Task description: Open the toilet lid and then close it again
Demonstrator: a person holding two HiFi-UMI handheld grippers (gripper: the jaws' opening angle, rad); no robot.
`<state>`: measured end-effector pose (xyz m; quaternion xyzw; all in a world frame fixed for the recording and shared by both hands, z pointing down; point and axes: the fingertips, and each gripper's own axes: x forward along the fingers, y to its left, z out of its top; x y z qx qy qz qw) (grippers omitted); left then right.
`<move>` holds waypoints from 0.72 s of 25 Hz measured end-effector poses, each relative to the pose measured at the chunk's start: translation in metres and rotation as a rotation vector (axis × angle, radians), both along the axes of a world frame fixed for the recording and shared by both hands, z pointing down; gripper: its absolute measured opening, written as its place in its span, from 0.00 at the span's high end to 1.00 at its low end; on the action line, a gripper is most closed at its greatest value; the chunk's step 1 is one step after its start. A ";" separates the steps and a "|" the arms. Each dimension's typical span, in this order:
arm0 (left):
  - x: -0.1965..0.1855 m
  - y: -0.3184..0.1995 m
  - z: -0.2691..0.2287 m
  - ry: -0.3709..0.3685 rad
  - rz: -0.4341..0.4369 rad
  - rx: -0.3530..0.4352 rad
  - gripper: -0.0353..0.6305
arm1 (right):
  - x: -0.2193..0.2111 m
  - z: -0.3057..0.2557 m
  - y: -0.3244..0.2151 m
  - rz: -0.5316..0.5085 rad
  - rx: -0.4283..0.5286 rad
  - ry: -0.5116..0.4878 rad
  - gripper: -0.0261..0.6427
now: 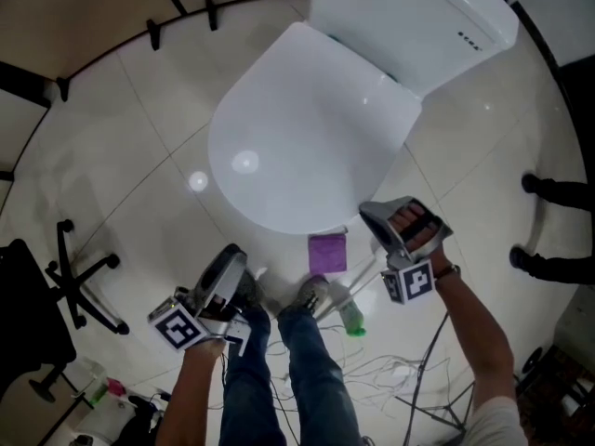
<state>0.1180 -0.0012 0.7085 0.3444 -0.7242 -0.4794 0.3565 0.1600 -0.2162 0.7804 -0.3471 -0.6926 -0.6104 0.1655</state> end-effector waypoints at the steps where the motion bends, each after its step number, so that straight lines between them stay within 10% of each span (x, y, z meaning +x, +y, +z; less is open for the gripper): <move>1: -0.014 0.001 0.010 0.089 -0.053 0.077 0.60 | -0.001 -0.008 -0.001 0.010 -0.016 -0.009 0.88; 4: -0.047 -0.012 0.029 0.208 -0.108 0.196 0.55 | -0.003 -0.023 -0.003 0.031 -0.048 -0.021 0.89; 9: -0.069 -0.035 0.016 0.207 -0.074 0.238 0.56 | -0.005 -0.033 -0.003 0.041 -0.069 -0.024 0.89; 13: -0.075 -0.038 0.006 0.233 -0.080 0.240 0.89 | -0.005 -0.035 -0.004 0.060 -0.091 -0.028 0.89; 18: -0.083 -0.047 -0.029 0.229 -0.048 0.240 0.90 | -0.011 -0.057 -0.008 0.111 -0.141 -0.080 0.89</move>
